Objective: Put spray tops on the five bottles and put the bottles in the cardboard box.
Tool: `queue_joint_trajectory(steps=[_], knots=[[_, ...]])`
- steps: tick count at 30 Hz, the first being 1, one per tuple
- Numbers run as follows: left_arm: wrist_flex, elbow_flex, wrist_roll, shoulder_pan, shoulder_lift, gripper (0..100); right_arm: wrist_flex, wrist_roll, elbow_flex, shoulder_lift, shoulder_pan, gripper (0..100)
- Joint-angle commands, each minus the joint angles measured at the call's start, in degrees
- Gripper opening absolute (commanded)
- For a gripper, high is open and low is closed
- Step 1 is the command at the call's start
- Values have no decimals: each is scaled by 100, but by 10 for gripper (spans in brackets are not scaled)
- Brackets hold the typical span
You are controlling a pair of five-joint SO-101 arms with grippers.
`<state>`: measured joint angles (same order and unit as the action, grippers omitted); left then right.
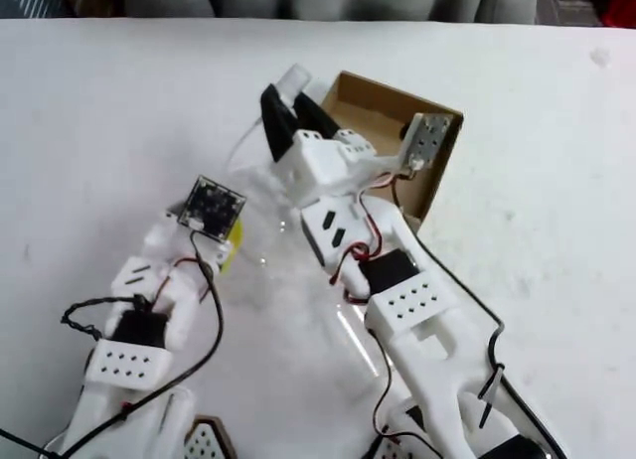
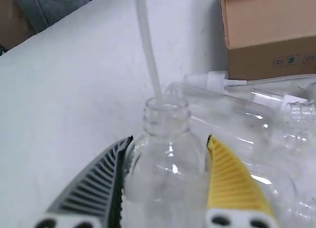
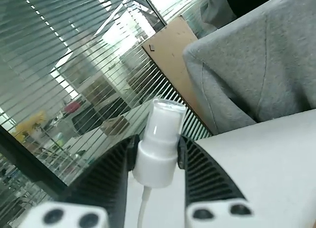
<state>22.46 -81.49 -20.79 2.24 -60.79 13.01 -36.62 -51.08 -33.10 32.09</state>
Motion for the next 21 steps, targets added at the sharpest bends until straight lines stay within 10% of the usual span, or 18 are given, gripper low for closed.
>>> queue_joint_trajectory(steps=[1,21], knots=[[-158,70,88,-66,-180,20,-312,18,185,-13,163,15],[-158,220,686,-101,-215,20,-1165,510,176,-13,866,27]])
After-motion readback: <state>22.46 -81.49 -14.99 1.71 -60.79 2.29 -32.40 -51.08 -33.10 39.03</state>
